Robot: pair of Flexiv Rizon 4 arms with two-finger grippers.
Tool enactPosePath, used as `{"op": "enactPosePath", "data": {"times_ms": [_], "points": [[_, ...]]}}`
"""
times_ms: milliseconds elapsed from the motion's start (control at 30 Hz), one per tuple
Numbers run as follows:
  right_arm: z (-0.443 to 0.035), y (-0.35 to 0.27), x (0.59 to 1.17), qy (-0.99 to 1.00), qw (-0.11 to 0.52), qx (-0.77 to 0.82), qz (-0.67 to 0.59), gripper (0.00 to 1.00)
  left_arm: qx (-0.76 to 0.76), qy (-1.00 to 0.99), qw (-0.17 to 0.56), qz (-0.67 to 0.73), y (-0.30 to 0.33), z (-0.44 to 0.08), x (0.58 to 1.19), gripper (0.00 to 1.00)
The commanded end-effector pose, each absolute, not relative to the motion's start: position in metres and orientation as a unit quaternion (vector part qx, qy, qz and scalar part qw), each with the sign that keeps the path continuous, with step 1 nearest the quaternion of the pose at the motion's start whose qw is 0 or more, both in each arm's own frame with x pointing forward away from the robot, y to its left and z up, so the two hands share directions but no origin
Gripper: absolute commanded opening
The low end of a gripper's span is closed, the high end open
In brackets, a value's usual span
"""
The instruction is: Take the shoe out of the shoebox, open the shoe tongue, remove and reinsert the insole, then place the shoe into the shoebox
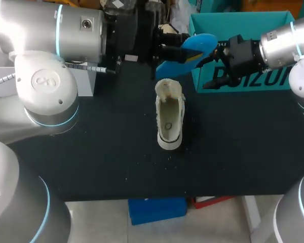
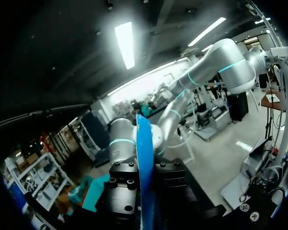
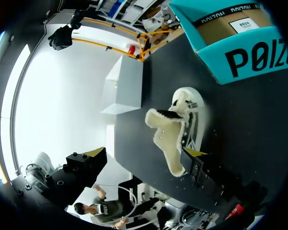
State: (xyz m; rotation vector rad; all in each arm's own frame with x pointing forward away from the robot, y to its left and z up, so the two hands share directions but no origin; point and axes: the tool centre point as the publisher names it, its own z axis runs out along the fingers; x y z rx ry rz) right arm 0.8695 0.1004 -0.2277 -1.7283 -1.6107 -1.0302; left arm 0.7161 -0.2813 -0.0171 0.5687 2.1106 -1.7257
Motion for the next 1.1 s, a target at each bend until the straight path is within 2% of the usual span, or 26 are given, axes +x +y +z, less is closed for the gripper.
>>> {"op": "enactPosePath", "data": {"times_ms": [33, 500, 567, 1100], "points": [[-0.229, 0.101, 0.869, -0.600, 0.278, -0.644, -0.385, 1.00, 0.281, 0.724, 0.239, -0.582, -0.290, -0.037, 0.687, 0.00], [-0.229, 0.101, 0.869, -0.600, 0.278, -0.644, -0.385, 1.00, 0.476, 0.611, 0.372, -0.512, -0.282, -0.110, 0.631, 0.00], [-0.229, 0.101, 0.869, -0.600, 0.278, -0.644, -0.385, 1.00, 0.488, 0.604, 0.366, -0.512, -0.280, -0.126, 0.621, 0.00], [-0.229, 0.101, 0.869, -0.600, 0.278, -0.644, -0.385, 1.00, 0.488, 0.604, 0.366, -0.512, -0.280, -0.126, 0.621, 0.00]]}}
